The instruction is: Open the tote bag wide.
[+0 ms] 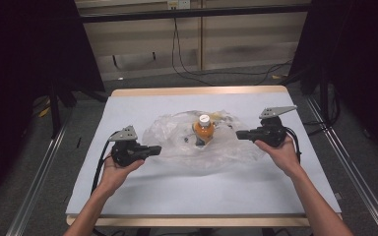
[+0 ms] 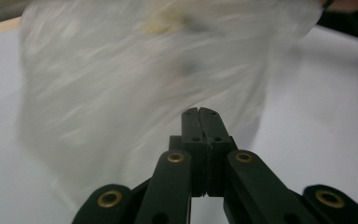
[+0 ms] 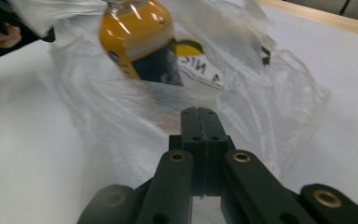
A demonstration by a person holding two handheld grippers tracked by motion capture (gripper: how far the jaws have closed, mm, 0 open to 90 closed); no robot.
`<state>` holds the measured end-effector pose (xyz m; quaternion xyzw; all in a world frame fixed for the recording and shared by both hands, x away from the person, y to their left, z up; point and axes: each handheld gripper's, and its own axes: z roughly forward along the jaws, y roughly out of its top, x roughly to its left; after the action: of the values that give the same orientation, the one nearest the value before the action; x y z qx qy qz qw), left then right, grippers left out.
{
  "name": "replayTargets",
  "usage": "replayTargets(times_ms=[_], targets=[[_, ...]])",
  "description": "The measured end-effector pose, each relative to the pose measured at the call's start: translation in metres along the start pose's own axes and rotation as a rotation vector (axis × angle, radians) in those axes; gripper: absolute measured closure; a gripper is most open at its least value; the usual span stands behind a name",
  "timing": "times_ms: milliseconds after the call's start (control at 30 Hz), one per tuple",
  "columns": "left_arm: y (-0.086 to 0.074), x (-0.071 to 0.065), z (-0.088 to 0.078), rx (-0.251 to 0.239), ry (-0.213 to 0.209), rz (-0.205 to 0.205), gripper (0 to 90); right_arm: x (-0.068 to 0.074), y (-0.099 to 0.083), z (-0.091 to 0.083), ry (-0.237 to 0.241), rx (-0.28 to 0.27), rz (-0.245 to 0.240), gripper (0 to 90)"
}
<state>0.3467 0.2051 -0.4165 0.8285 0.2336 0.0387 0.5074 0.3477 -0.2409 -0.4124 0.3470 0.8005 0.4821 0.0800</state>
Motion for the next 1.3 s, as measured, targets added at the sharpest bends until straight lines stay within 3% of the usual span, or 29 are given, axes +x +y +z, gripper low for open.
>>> replayTargets(times_ms=[200,300,333,433,467,600,667,700,733,767,800,833,900,933,967,1167,1300], targets=[[0.009,-0.007,0.006,0.012,-0.007,0.03,90.0,0.008,0.003,0.011,0.025,0.019,-0.023,90.0],[0.018,-0.014,0.007,0.024,-0.014,0.063,90.0,0.015,0.012,0.005,0.026,0.01,-0.033,90.0],[0.029,-0.019,0.011,0.044,-0.013,0.101,90.0,0.018,0.017,-0.002,0.028,0.005,-0.041,90.0],[0.039,-0.023,0.015,0.038,-0.021,0.107,90.0,0.02,0.023,-0.011,0.029,-0.006,-0.048,90.0],[0.046,-0.023,0.019,0.058,-0.009,0.128,90.0,0.02,0.026,-0.015,0.032,-0.003,-0.047,90.0],[0.059,-0.02,0.036,0.09,-0.008,0.133,90.0,0.019,0.031,-0.024,0.033,-0.022,-0.044,90.0],[0.067,-0.017,0.057,0.128,-0.006,0.144,90.0,0.017,0.033,-0.026,0.019,-0.014,-0.044,90.0],[0.067,-0.017,0.057,0.128,-0.006,0.144,90.0,0.017,0.033,-0.026,0.019,-0.014,-0.044,90.0],[0.069,-0.016,0.067,0.168,0.005,0.165,90.0,0.016,0.034,-0.025,0.014,-0.01,-0.045,90.0],[0.068,-0.013,0.082,0.223,0.016,0.15,90.0,0.015,0.036,-0.019,0.001,0.038,-0.067,90.0],[0.066,-0.011,0.091,0.246,0.031,0.157,90.0,0.014,0.037,-0.016,0.017,0.053,-0.069,90.0],[0.066,-0.011,0.091,0.246,0.031,0.157,90.0,0.014,0.037,-0.016,0.017,0.053,-0.069,90.0],[0.059,-0.008,0.107,0.295,0.023,0.164,90.0,0.009,0.044,0.001,0.016,0.098,-0.075,90.0],[0.055,-0.009,0.113,0.302,0.023,0.162,90.0,0.009,0.044,0.001,0.016,0.098,-0.075,90.0],[0.052,-0.009,0.122,0.358,0.02,0.191,90.0,0.005,0.049,0.014,0.025,0.135,-0.077,90.0],[0.041,-0.017,0.138,0.387,0.009,0.194,90.0,-0.007,0.056,0.062,0.053,0.264,-0.041,90.0],[0.035,-0.027,0.143,0.417,-0.018,0.222,90.0,-0.017,0.053,0.097,0.066,0.357,-0.029,90.0]])
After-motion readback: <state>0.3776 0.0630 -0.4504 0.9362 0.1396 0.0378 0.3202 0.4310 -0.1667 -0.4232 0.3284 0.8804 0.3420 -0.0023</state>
